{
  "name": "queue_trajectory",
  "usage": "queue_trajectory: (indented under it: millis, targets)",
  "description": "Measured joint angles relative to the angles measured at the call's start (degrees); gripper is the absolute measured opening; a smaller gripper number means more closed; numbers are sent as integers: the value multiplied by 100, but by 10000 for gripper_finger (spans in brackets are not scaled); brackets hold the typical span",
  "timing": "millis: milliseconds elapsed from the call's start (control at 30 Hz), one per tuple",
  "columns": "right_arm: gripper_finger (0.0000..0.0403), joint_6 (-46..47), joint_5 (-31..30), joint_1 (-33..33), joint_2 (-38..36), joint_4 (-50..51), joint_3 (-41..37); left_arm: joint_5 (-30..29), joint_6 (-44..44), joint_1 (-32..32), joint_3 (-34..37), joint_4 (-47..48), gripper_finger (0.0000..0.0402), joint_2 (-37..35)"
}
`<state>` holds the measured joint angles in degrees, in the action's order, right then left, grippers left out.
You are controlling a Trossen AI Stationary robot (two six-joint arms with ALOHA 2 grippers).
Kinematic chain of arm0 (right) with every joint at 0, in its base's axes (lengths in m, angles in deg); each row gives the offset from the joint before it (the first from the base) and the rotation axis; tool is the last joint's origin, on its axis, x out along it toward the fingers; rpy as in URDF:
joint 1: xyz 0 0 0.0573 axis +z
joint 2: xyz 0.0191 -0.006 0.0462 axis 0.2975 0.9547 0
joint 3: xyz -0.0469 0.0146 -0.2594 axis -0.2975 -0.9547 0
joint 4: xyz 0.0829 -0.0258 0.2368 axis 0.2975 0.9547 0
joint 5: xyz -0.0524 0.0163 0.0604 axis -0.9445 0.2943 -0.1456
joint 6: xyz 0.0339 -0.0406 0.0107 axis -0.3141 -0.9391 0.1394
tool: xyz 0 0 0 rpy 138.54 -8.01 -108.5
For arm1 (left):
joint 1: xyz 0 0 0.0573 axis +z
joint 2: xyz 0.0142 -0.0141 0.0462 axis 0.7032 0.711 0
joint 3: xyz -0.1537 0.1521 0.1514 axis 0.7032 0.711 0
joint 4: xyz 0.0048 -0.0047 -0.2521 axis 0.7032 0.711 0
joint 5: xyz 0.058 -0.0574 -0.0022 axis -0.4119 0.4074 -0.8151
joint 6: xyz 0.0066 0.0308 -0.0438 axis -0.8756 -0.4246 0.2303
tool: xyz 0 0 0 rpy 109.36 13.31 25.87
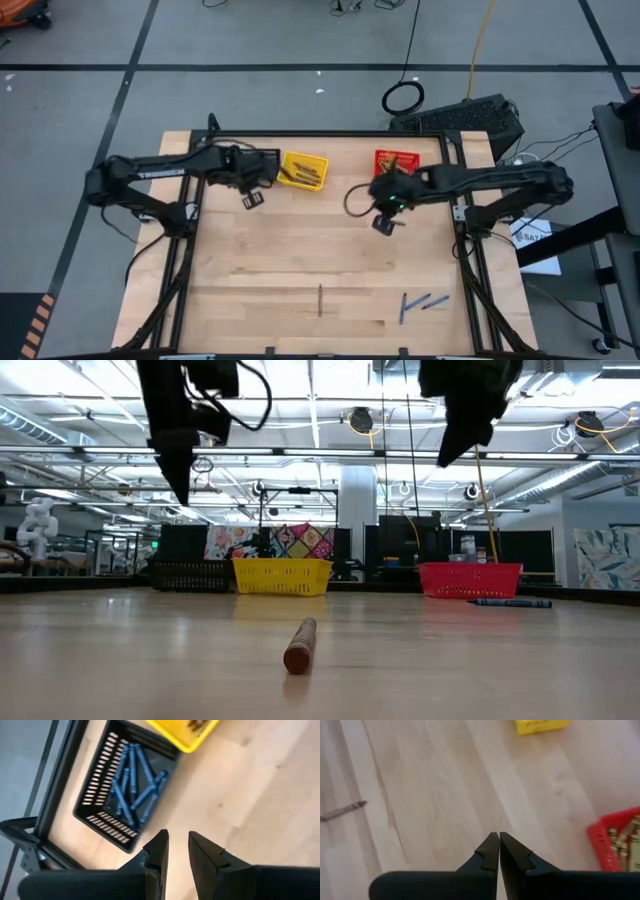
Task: Sort crayons
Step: Put the brown crayon into the yellow bin
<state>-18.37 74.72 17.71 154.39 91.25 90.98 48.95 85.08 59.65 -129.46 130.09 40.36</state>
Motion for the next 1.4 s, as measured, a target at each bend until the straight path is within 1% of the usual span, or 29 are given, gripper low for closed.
queue_trajectory:
  millis: [200, 433, 567, 767, 867, 967, 1133, 1233, 1300, 1400]
  targets:
    - [0, -4, 53, 143, 775, -248, -2, 4, 667, -862, 0, 360, 70, -285]
    - [3, -54, 782, 419, 1380, -1199, -2, 4, 1065, -1562, 0, 644, 70, -310]
    - [27, -209, 895, 685, 1617, -1769, -2, 4, 1195, -1793, 0, 662, 70, -307]
    - [84, -649, 899, 1066, 1893, -2351, -2, 4, 1338, -2014, 0, 681, 70, -307]
    - [108, -1159, 884, 1250, 2024, -2527, -2, 4, 1337, -2075, 0, 673, 70, -307]
    - [123, -2058, 877, 1435, 2153, -2618, -2, 0, 1338, -2090, 0, 668, 70, -307]
    - [132, -3900, 885, 1634, 2396, -3014, -2, 0, 1340, -2090, 0, 668, 70, -307]
    - [132, -4739, 880, 1696, 2583, -3440, -2, -2, 1341, -2090, 0, 659, 70, -307]
    - [132, -5066, 879, 1725, 2704, -3720, -2, -2, 1343, -2090, 0, 635, 70, -307]
    - [132, -4891, 887, 1741, 2825, -4128, -2, -3, 1349, -2090, 0, 615, 70, -307]
